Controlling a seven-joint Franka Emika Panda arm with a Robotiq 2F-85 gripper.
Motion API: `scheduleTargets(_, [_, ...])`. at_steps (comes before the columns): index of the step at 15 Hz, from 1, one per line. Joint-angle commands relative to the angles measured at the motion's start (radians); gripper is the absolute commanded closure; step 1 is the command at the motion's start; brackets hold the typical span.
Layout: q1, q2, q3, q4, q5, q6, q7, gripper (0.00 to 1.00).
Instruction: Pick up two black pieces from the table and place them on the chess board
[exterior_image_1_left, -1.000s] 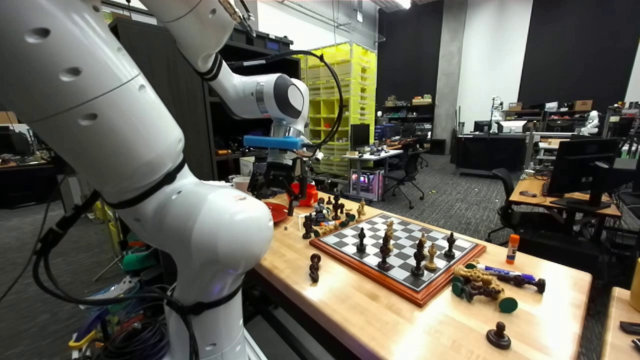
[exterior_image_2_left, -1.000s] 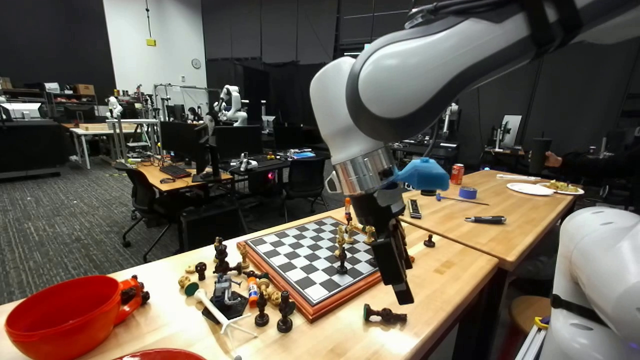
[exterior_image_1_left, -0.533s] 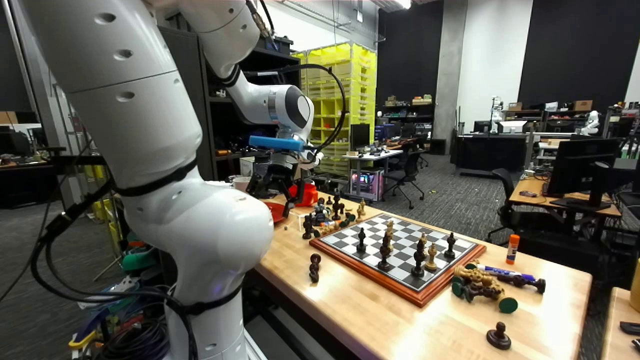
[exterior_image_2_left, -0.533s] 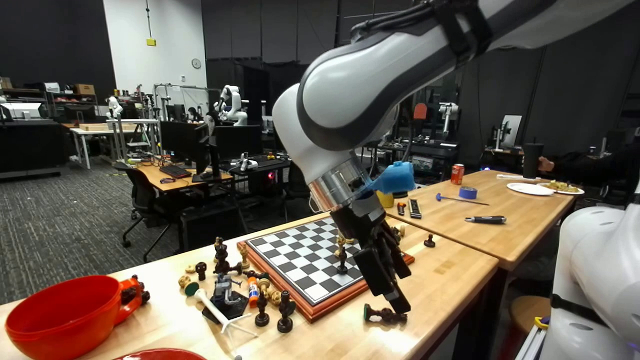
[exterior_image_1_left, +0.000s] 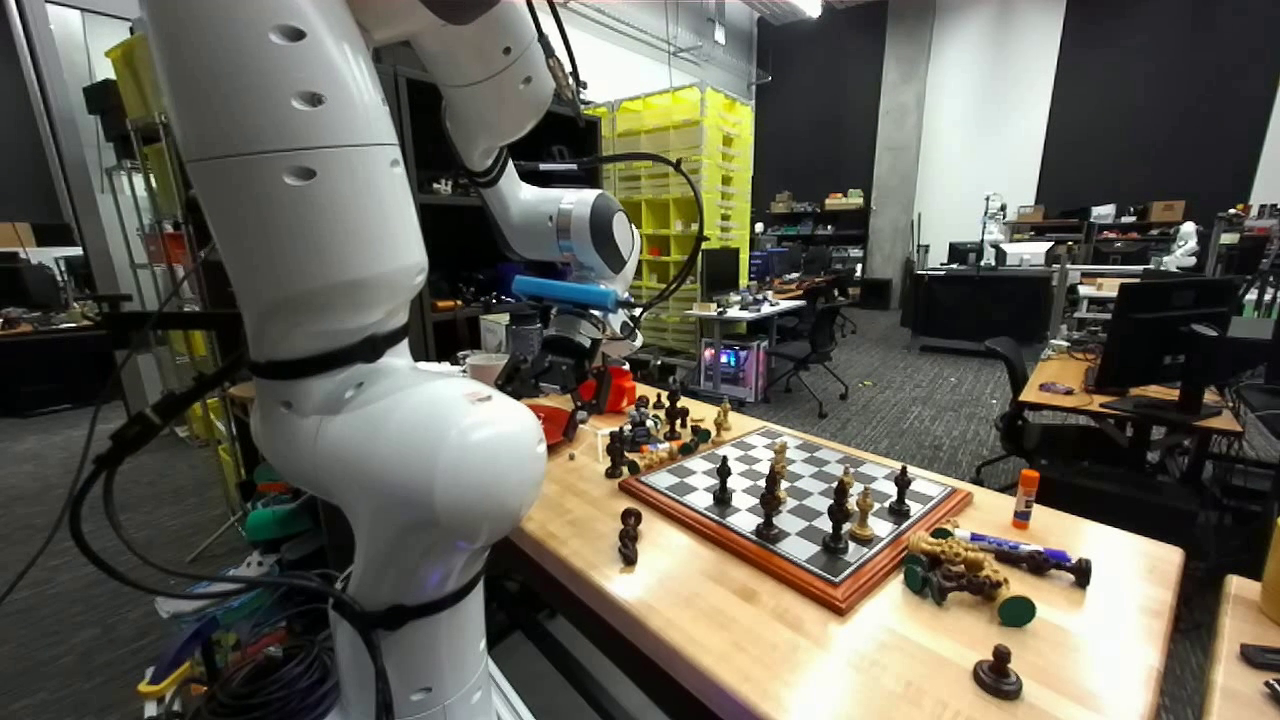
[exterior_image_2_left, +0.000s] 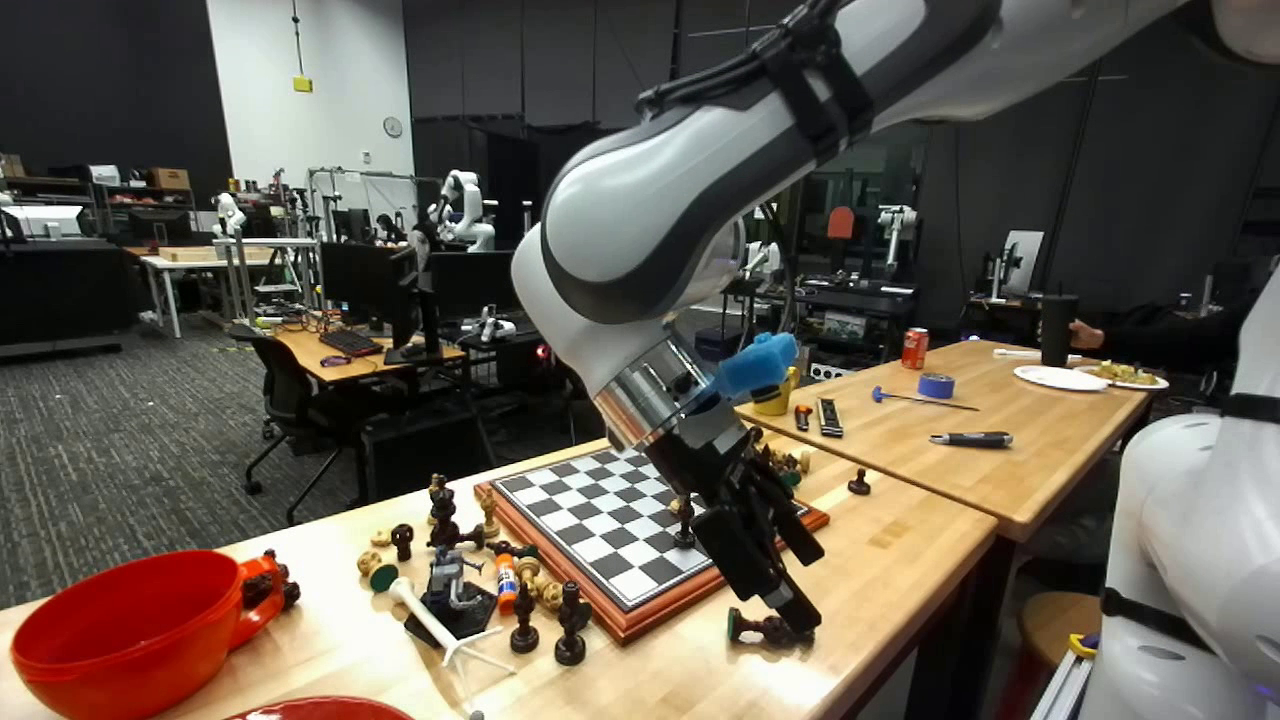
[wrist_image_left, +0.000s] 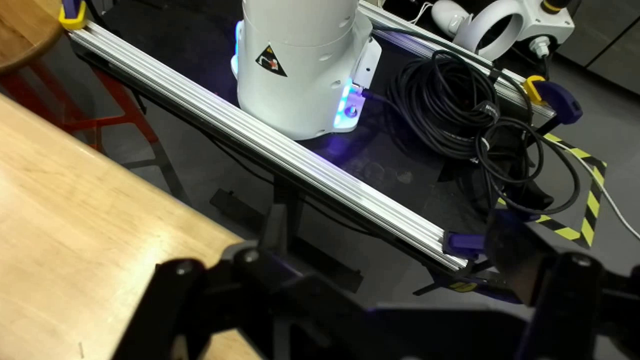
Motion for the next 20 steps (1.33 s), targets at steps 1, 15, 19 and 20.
scheduleTargets(1, [-0.008, 0.001, 0.008, 0.016, 0.008, -0.034, 0.01, 0.0])
scheduleTargets(15, [-0.009, -0.001, 0.007, 0.005, 0.001, -0.009, -0.001, 0.0])
scheduleTargets(19, [-0.009, -0.001, 0.007, 0.005, 0.001, -0.009, -0.001, 0.0])
scheduleTargets(20, [-0.009, -0.001, 0.007, 0.006, 0.001, -0.009, -0.001, 0.0])
